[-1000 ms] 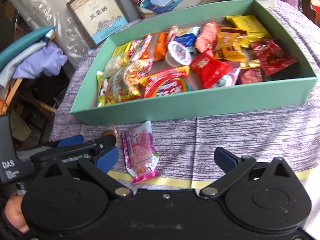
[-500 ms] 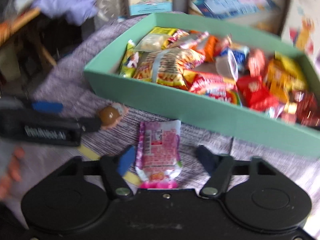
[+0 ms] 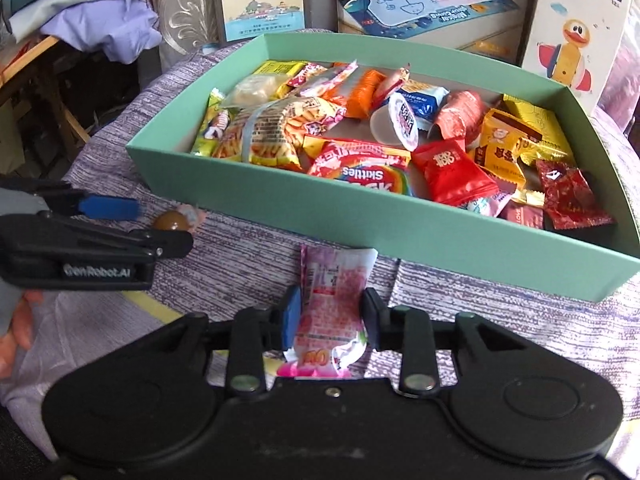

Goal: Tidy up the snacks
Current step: 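Grasp the brown round chocolate with left tool while right tool grasps pink jelly pack, then carry both snacks into the green box and open both tools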

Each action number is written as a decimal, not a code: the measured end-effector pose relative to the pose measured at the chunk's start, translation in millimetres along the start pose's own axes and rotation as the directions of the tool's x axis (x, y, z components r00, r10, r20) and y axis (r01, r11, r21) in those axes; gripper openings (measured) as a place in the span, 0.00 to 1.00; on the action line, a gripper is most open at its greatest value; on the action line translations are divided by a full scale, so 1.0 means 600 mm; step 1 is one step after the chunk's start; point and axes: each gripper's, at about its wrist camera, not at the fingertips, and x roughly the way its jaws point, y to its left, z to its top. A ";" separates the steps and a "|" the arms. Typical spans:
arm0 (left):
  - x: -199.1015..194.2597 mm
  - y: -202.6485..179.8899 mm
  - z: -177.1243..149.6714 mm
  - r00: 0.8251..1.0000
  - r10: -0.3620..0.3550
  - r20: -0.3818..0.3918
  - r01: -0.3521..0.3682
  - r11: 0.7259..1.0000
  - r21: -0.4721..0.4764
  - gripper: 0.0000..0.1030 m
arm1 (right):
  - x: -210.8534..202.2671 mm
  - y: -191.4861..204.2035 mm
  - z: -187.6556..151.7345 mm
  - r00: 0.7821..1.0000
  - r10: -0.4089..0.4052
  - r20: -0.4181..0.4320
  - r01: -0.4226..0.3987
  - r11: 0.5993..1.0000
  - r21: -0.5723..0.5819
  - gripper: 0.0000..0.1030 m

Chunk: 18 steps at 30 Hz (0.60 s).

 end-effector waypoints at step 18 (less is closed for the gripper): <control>-0.057 0.006 -0.009 0.996 -0.088 -0.003 0.087 0.990 -0.114 0.34 | -0.058 -0.020 -0.012 0.997 0.067 0.042 -0.071 0.993 0.091 0.27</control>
